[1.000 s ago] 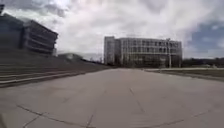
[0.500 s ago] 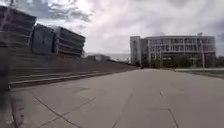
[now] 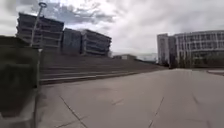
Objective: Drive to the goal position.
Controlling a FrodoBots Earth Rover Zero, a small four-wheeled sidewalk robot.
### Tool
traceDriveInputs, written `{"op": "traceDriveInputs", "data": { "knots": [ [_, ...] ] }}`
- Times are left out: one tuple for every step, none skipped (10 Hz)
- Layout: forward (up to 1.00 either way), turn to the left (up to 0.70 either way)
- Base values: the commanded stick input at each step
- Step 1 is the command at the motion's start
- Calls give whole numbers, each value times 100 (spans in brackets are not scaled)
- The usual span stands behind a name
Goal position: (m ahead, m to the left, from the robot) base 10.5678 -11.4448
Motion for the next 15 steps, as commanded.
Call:
{"op": "traceDriveInputs", "data": {
  "knots": [
    [53, 1],
    [53, 1],
    [53, 1],
    [53, 1],
    [53, 1],
    [53, 1],
    [53, 1],
    [53, 1],
    [53, 1],
    [53, 1],
    [53, 8],
    [53, 37],
    [53, 54],
    [53, 54],
    [53, 54]
  ]
}}
